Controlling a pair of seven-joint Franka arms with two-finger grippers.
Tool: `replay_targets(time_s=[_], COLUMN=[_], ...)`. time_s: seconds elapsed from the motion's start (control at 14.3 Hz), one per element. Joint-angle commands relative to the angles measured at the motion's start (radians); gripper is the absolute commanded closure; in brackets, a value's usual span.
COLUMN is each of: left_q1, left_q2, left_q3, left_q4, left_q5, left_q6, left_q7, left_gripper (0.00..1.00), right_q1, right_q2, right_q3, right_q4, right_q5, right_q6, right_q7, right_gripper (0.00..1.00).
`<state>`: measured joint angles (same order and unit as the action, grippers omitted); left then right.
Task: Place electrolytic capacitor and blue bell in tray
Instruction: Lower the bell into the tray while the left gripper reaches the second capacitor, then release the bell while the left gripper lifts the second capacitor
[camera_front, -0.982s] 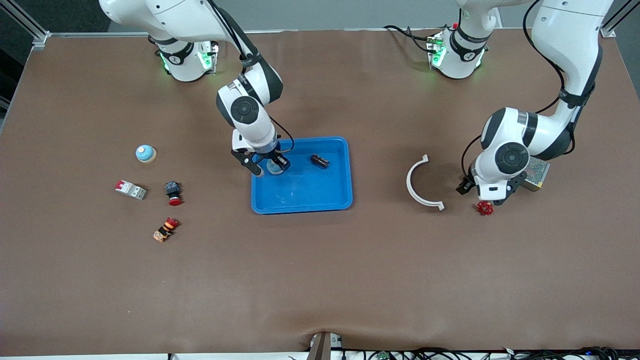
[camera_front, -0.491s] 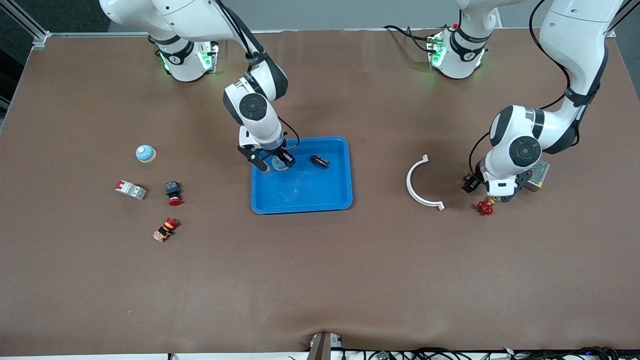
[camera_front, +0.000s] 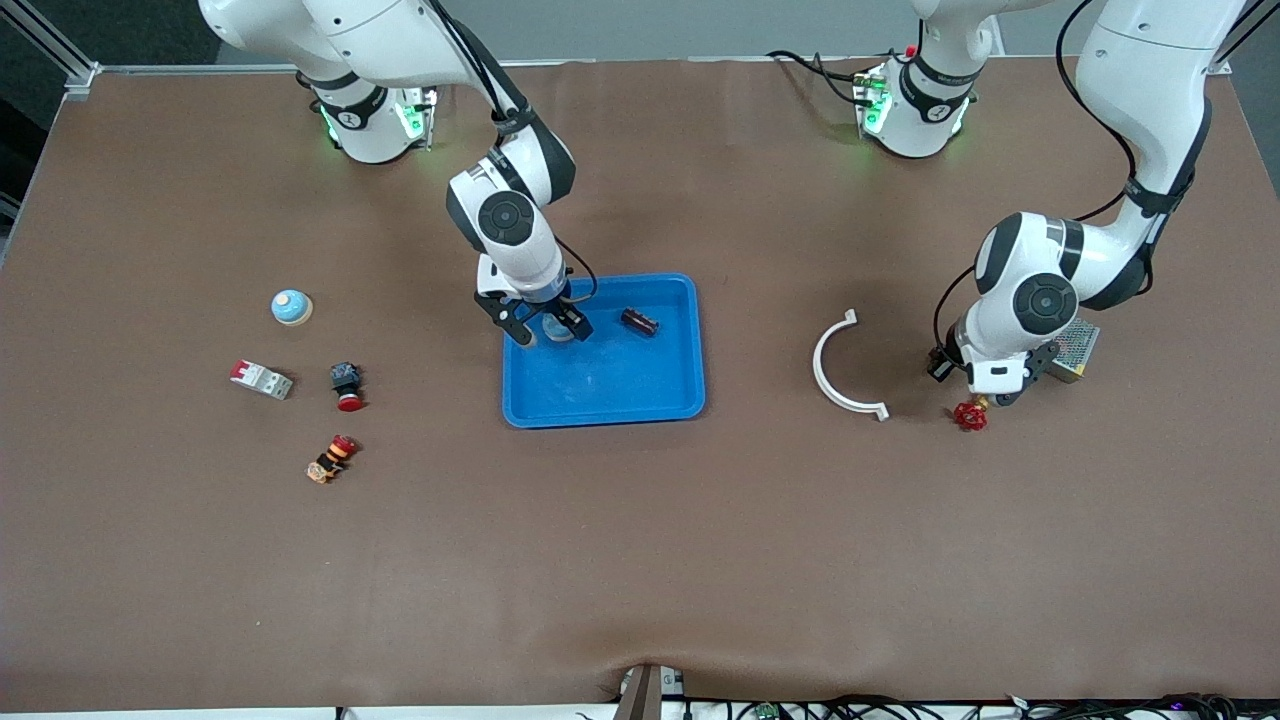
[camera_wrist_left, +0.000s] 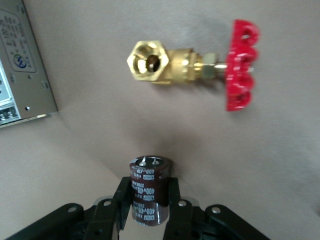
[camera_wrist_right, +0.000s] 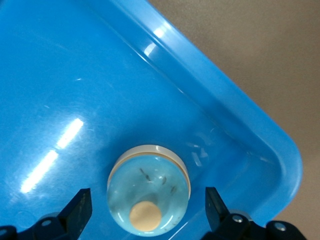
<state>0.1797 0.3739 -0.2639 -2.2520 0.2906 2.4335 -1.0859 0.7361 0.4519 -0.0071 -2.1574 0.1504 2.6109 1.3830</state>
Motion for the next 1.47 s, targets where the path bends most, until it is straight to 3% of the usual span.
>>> replay_targets(time_s=[0.0,0.28,0.56,0.77,0.91,1.12,1.4], left_q1=[0.001,-0.011,-0.145,-0.259,-0.339,-0.443,-0.531], left_q2=[-0.027,-0.01,0.074,0.16,0.224,0.33,0.378], left_q3=[-0.047,-0.168,-0.215,-0.215,-0.213,-0.212,-0.206], left_q4=[0.035,0.155,0.323,0.44,0.524,0.659,0.712], left_q5=[0.001,-0.001,-0.002,-0.002,-0.002,0.002,0.004], left_q6=[-0.046,-0.143,-0.217,-0.223,-0.221,-0.221,-0.209], left_q7=[-0.034,-0.184,-0.377,-0.515,-0.612,-0.764,-0.879], left_gripper=[1.0,1.0,1.0,1.0,1.0,1.0,1.0], right_q1=[-0.013,-0.082,-0.2,-0.277,-0.332,-0.426,-0.524], right_q2=[-0.015,-0.044,-0.113,-0.192,-0.235,-0.301,-0.344], right_q3=[-0.011,-0.013,-0.014,-0.014,-0.014,-0.014,-0.016], right_q4=[0.086,0.214,0.197,0.105,0.053,-0.083,-0.229], right_q5=[-0.012,-0.017,-0.02,-0.171,-0.184,-0.184,-0.187], right_q6=[-0.174,-0.409,-0.494,-0.489,-0.483,-0.356,-0.212], right_q7=[-0.036,-0.111,-0.373,-0.484,-0.591,-0.728,-0.886], right_gripper=[0.0,0.0,0.0,0.0,0.0,0.0,0.0])
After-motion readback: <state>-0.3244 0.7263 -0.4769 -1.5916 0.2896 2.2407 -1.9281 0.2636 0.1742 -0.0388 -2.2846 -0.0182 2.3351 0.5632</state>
